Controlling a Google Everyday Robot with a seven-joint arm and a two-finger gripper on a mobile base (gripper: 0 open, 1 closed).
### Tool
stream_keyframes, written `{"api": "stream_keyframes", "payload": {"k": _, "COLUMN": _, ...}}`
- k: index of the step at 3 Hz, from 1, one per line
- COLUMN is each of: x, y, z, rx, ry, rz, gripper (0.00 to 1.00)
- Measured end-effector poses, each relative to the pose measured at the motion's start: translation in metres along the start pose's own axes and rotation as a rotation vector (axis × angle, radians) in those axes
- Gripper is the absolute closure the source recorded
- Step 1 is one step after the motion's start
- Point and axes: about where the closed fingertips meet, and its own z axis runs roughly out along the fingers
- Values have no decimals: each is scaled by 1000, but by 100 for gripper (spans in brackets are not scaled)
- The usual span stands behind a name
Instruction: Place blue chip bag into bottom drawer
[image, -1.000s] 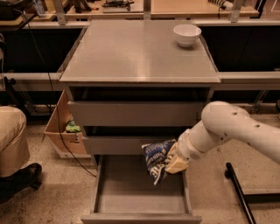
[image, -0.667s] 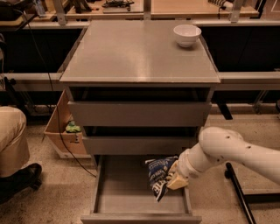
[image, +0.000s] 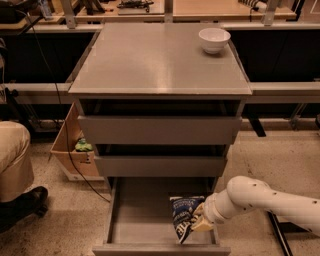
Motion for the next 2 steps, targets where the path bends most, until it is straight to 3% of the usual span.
{"api": "stream_keyframes", "payload": {"k": 1, "x": 15, "y": -9, "z": 52, "rx": -21, "ry": -66, "rz": 21, "gripper": 100}}
{"api": "stream_keyframes", "payload": {"k": 2, "x": 15, "y": -9, "z": 52, "rx": -21, "ry": -66, "rz": 21, "gripper": 100}}
